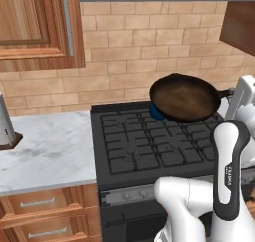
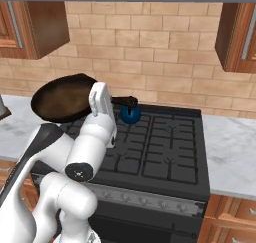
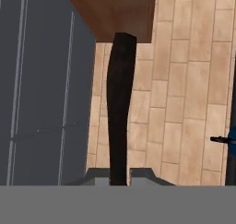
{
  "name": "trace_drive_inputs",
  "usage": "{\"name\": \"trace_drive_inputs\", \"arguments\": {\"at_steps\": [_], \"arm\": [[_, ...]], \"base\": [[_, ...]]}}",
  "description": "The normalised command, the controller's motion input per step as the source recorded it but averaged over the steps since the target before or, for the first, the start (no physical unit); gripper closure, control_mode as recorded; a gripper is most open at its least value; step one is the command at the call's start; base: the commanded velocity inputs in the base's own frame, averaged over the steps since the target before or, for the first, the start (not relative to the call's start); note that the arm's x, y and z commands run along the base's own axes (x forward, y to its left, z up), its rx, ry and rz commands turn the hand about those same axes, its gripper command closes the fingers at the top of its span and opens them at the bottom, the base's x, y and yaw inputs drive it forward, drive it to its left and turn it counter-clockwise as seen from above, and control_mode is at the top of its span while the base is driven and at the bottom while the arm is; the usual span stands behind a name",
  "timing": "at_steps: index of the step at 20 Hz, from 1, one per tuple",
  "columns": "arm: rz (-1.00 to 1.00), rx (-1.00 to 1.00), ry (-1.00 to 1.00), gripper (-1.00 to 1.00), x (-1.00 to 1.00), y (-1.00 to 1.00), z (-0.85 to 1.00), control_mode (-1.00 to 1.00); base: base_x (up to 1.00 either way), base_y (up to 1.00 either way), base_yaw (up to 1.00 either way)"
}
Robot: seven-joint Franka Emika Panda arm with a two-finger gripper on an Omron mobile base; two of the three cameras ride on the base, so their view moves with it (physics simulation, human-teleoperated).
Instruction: Pick the pan from the cabinet and place it on the stove. Then turn on the stove burner for the pan.
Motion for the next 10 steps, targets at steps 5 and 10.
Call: {"name": "trace_drive_inputs", "arguments": {"at_steps": [5, 10], "arm": [[0.0, 0.0, 0.0, 1.0, 0.0, 0.0, 0.0, 1.0], [0.0, 0.08, -0.02, 1.0, -0.01, -0.37, 0.0, -1.0]], "base": [[0.08, 0.01, 0.0], [0.0, 0.0, 0.0]]}}
